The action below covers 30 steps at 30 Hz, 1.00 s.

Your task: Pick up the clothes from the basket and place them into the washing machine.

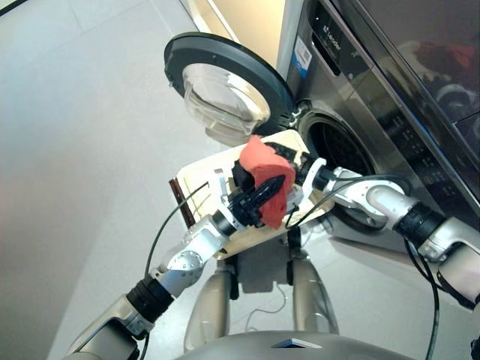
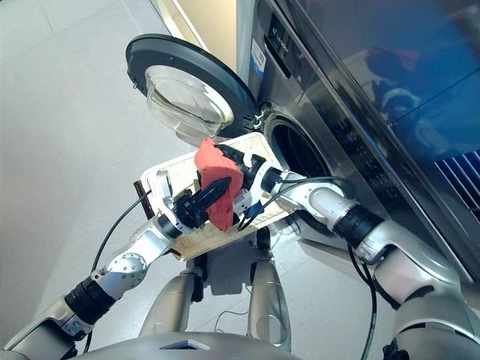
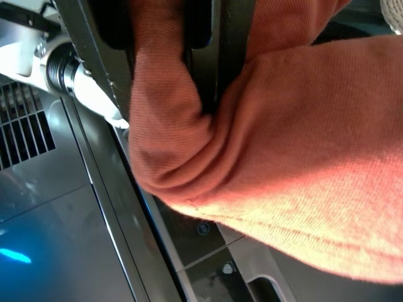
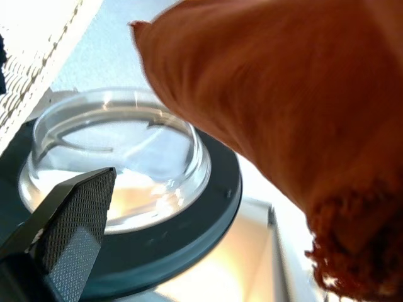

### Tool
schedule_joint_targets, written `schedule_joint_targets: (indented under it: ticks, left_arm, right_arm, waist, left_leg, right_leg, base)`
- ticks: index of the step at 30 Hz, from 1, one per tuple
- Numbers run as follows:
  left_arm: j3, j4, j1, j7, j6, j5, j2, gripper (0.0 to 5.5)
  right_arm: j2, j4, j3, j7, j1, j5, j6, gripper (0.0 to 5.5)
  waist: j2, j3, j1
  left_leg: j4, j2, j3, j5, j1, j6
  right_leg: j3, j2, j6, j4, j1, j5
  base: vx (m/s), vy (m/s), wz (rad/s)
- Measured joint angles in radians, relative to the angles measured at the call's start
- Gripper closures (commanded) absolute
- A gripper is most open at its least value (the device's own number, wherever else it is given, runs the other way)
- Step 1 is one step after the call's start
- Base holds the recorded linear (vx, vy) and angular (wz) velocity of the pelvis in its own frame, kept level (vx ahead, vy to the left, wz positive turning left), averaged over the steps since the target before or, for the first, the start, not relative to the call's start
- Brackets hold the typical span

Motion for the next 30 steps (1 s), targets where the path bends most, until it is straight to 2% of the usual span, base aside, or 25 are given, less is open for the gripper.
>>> schedule_joint_targets:
  ticks: [3,4,6,7,18,26,30]
  left_arm:
    - [0.0,0.0,0.0,0.0,0.0,-0.002,0.007,5.5]
    - [-0.001,0.0,0.0,0.0,0.0,-0.002,0.007,5.5]
    - [-0.004,0.001,0.0,0.001,0.005,-0.002,0.007,5.5]
    - [-0.009,0.001,-0.001,0.001,0.007,-0.001,0.007,5.5]
    - [-0.029,0.001,-0.003,0.001,0.024,0.0,0.005,5.5]
    - [-0.026,0.005,0.002,-0.001,0.027,0.001,-0.018,5.5]
    - [0.02,0.012,0.04,-0.009,0.021,0.002,-0.047,5.5]
  right_arm:
    - [-0.005,0.001,0.027,0.012,-0.027,-0.002,-0.001,0.0]
    - [-0.005,0.001,0.028,0.014,-0.027,-0.002,-0.001,0.8]
    - [0.003,0.001,0.029,0.014,-0.031,-0.002,-0.002,5.2]
    - [0.007,0.001,0.029,0.014,-0.033,-0.003,-0.002,5.5]
    - [0.031,0.007,0.041,0.003,-0.01,-0.031,0.001,5.5]
    - [0.054,0.006,-0.145,-0.064,0.188,-0.01,0.029,5.5]
    - [0.095,0.005,-0.274,-0.101,0.324,0.087,0.045,5.5]
  waist:
    - [0.0,0.0,0.001]
    - [0.0,0.0,0.001]
    - [0.0,0.0,-0.002]
    - [0.0,0.0,-0.003]
    - [0.0,0.0,0.0]
    - [0.0,0.0,0.001]
    - [0.001,0.0,-0.001]
  left_leg:
    - [0.0,0.0,-0.001,0.0,0.0,0.0]
    - [0.0,0.0,-0.001,0.0,0.0,0.0]
    - [0.0,0.0,-0.001,0.0,0.0,0.0]
    - [0.0,0.0,-0.001,0.0,0.0,0.0]
    - [0.002,-0.001,-0.002,0.0,0.002,0.0]
    - [0.002,-0.001,0.0,0.0,0.003,0.0]
    - [0.001,-0.001,0.002,0.0,0.002,0.0]
  right_leg:
    - [-0.003,-0.001,0.0,0.0,0.001,0.0]
    - [-0.004,-0.001,0.0,0.0,0.001,0.0]
    - [-0.005,-0.001,0.0,0.0,0.001,0.0]
    - [-0.004,-0.001,0.0,0.0,0.001,0.0]
    - [-0.005,-0.002,0.0,0.001,0.003,0.0]
    - [-0.005,-0.002,0.0,0.001,0.003,0.0]
    - [-0.002,-0.002,0.0,0.001,0.001,0.0]
  base:
    - [0.0,0.0,0.0]
    - [0.0,0.0,0.0]
    - [0.0,0.0,0.0]
    - [0.0,0.0,0.0]
    - [0.0,0.0,0.0]
    - [0.0,0.0,0.0]
    - [0.0,0.0,0.0]
